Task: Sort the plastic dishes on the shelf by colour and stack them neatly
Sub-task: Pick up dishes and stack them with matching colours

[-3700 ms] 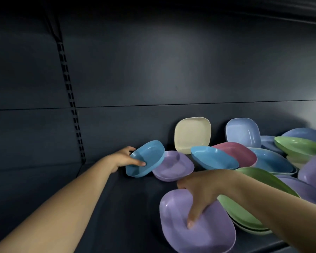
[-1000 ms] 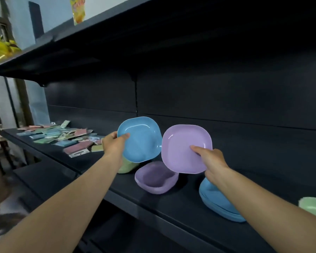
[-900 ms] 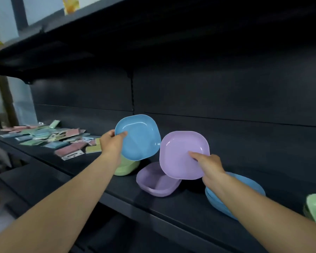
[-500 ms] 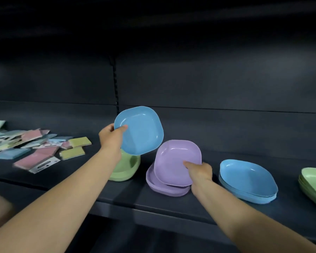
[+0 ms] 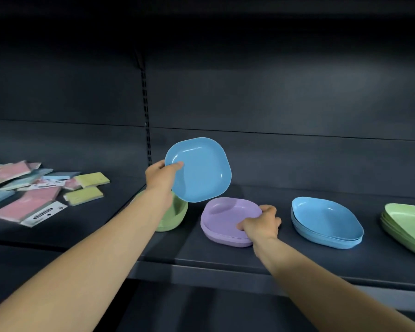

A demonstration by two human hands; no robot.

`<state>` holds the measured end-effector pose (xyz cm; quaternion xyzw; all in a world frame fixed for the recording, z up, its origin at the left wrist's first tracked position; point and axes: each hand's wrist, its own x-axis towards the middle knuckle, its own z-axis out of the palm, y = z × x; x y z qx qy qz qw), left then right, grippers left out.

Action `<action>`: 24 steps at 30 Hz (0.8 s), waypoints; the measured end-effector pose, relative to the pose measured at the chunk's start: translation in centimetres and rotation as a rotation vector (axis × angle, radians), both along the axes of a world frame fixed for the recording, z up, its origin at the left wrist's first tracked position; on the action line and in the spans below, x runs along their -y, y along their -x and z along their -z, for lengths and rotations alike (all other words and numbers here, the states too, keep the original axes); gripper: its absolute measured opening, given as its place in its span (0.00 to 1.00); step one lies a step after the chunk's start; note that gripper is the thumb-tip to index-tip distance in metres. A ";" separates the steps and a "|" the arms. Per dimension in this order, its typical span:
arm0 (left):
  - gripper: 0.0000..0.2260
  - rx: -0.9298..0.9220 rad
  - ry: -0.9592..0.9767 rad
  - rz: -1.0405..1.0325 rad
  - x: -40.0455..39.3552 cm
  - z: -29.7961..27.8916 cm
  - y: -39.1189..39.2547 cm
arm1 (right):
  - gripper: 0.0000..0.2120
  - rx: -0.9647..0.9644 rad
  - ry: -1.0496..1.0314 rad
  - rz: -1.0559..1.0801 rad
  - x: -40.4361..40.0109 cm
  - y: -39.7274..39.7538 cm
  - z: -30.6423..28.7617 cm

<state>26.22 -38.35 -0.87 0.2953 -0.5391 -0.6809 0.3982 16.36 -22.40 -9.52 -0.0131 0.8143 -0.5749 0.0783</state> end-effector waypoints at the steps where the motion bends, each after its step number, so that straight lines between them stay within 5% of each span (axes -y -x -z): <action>1: 0.06 0.006 -0.002 0.007 -0.1 0.0 0.0 | 0.25 -0.016 -0.021 -0.023 -0.2 -0.1 -0.2; 6: 0.06 0.007 0.033 0.080 -2.0 -0.8 1.2 | 0.35 -0.300 0.016 -0.151 -3.4 -0.4 -2.7; 11: 0.03 -0.003 0.100 0.194 -6.9 -1.9 3.6 | 0.26 -0.406 0.177 -0.187 -8.5 0.6 -6.2; 24: 0.04 0.097 0.167 0.324 -20.1 0.8 11.8 | 0.28 -0.224 0.662 -0.406 -20.8 7.2 -5.4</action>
